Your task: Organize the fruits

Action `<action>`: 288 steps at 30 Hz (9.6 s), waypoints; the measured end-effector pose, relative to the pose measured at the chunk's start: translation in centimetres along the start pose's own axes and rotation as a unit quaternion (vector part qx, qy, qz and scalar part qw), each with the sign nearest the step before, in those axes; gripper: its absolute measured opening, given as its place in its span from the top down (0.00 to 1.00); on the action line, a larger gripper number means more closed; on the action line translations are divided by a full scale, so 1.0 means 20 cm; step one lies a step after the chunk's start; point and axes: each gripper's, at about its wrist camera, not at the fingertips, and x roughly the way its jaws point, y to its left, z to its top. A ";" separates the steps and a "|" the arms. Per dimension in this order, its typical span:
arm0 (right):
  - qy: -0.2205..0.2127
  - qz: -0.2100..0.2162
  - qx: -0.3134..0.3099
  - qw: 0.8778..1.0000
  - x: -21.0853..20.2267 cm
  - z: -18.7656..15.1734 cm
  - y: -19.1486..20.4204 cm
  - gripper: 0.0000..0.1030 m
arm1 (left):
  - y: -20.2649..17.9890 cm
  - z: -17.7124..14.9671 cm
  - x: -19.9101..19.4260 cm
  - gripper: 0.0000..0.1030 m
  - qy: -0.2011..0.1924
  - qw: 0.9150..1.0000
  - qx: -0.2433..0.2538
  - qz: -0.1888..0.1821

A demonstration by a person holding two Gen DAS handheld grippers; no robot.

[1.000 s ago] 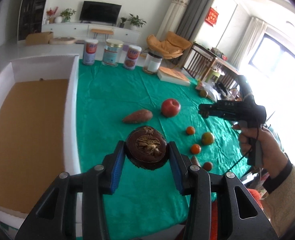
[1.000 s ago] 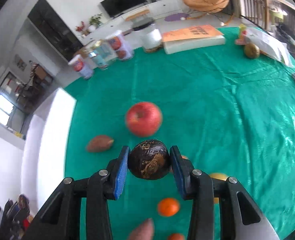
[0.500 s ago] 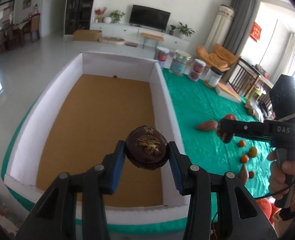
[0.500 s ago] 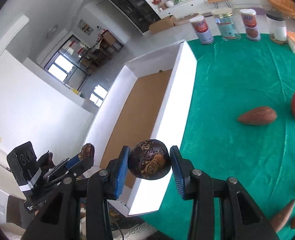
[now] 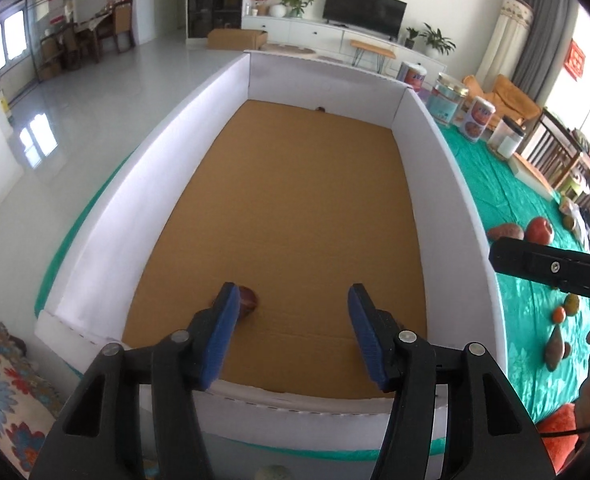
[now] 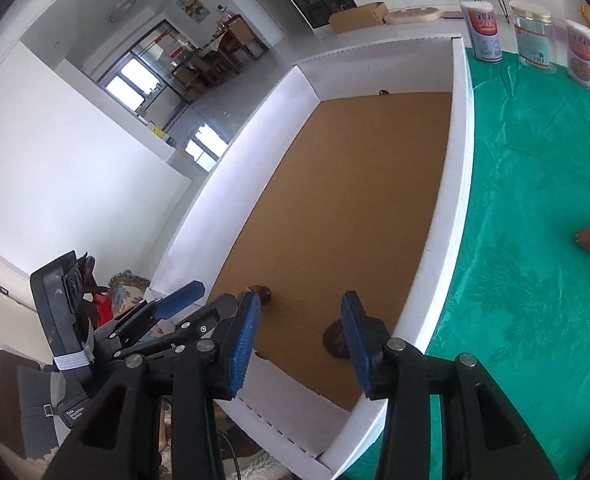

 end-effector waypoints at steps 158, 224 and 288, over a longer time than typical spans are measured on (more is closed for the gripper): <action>-0.242 -0.268 0.293 0.885 -1.38 -1.15 -1.33 0.03 | -1.57 -0.41 0.34 0.59 0.078 0.935 0.271 -0.216; -0.175 -0.325 0.041 0.928 -0.98 -0.76 -0.62 0.31 | -1.14 -0.22 -0.09 0.16 -0.020 0.958 0.176 -0.227; -0.244 -0.370 0.172 0.880 -1.24 -1.15 -1.02 0.19 | -1.49 -0.49 0.51 0.12 0.003 0.956 0.261 -0.131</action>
